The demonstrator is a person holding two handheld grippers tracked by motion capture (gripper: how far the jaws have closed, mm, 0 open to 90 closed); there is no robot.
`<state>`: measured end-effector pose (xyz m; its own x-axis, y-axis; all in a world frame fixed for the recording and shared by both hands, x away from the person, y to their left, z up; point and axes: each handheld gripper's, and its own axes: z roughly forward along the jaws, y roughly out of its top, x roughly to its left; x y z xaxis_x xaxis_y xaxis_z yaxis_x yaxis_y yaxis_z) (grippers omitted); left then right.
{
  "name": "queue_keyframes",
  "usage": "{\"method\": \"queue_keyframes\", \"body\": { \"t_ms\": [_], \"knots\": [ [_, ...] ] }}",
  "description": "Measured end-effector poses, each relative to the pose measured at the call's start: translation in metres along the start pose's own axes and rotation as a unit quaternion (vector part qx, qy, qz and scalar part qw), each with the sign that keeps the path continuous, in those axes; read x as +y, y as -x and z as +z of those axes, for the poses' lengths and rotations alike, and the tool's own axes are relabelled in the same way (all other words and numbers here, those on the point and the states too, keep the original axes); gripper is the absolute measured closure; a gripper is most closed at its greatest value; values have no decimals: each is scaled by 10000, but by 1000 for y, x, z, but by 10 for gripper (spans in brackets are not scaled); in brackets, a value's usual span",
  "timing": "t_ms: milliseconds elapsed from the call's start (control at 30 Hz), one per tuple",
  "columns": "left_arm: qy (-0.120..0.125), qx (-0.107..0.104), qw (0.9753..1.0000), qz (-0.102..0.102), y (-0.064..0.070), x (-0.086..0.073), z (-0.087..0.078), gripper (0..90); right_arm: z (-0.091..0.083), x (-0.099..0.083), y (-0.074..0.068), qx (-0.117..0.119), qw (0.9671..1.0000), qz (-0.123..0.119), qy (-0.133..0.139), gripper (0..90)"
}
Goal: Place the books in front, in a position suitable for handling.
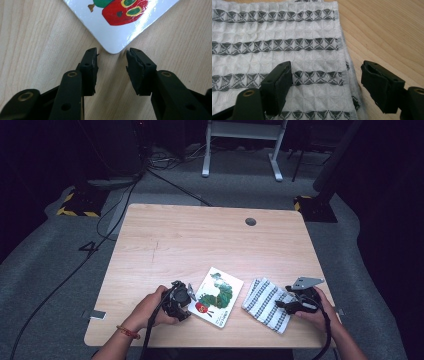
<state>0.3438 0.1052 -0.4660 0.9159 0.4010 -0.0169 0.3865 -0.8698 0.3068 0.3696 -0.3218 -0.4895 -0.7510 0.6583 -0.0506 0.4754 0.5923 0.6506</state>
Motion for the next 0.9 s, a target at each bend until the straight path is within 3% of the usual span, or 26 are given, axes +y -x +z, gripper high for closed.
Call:
{"method": "queue_keyframes", "body": {
  "t_ms": [167, 233, 400, 567, 800, 867, 900],
  "knots": [
    [238, 86, 9997, -62, 3, -4, 1, 639, 0, -2, 1, 37, 10000, 39, 25, 253],
    [562, 91, 9983, -147, 4, -13, 1, 675, 0, -2, 1, 22, 10000, 17, 29, 253],
    [920, 102, 9956, -152, 4, -22, 3, 739, 0, -3, 2, 68, 9999, 65, 47, 246],
    [1353, 196, 9906, -26, 4, -27, 8, 739, 0, -3, 2, 69, 9999, 65, 61, 245],
    [1630, 135, 9865, -32, 3, -31, 11, 728, 0, -3, 3, 80, 9999, 56, 68, 245],
    [1800, 104, 9836, 3, 3, -32, 11, 702, 0, -3, 3, 74, 9999, 41, 78, 244],
    [1942, 71, 9809, 18, 3, -32, 11, 680, 0, -3, 1, 49, 9999, -18, 90, 244]
  ]
}}
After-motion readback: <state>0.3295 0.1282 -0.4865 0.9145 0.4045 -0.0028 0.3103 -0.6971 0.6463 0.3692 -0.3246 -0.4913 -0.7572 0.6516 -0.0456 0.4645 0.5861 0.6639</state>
